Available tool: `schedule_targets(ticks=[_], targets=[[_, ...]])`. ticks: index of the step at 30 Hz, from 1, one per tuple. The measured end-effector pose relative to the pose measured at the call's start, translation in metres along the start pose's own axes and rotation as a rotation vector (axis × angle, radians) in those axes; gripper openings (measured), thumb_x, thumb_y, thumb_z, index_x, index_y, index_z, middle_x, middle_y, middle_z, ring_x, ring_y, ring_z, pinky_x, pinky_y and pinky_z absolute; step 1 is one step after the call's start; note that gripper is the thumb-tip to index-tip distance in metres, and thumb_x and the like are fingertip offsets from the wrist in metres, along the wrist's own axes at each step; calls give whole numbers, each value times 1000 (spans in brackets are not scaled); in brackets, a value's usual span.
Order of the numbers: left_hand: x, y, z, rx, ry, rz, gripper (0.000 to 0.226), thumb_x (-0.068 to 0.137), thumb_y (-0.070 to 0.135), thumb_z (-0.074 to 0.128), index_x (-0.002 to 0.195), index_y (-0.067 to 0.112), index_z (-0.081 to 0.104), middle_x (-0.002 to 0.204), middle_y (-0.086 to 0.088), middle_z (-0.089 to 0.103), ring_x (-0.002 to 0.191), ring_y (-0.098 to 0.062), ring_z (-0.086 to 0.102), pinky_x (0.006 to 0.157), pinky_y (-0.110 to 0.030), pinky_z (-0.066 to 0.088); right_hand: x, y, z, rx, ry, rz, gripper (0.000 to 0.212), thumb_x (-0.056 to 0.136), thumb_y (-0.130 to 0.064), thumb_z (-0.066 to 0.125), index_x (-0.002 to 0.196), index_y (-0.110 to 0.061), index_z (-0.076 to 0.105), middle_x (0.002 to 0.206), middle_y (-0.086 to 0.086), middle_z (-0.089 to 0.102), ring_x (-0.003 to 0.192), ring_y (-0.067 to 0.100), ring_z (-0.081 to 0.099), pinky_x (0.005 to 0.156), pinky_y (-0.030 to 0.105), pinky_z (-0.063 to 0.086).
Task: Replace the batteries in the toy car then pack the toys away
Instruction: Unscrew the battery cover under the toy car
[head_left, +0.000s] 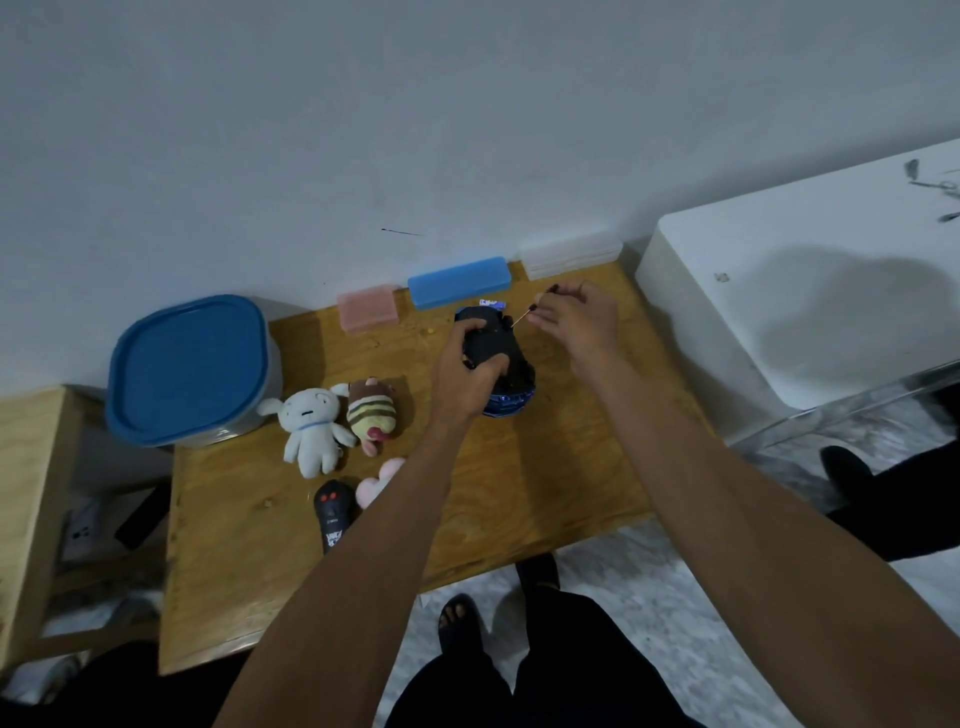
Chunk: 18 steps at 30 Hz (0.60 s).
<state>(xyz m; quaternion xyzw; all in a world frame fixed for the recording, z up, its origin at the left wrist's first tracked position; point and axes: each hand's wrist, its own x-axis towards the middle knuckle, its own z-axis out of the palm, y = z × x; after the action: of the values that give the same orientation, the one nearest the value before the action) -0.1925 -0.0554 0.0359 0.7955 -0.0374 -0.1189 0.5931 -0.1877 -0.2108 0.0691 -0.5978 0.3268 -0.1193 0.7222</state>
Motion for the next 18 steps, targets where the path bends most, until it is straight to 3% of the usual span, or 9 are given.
schedule_targets(ticks=[11,18], targets=[[5,-2,-5,-58,-85,42,62,64,20,67,123,26,52,121,-5,54,105,-24,58,72,-32,55,-7,-1,7,-99,-38,-158,16,89,-6,74,102,-2,67,87,17,74,73,24,76,68,29,62],[6,-1,-8,-86,-95,48,59,65,19,67,121,27,51,119,-6,57,99,-22,61,61,-20,52,-8,0,12,-148,-36,-183,16,89,-6,74,102,-2,67,85,15,75,73,23,76,70,33,64]])
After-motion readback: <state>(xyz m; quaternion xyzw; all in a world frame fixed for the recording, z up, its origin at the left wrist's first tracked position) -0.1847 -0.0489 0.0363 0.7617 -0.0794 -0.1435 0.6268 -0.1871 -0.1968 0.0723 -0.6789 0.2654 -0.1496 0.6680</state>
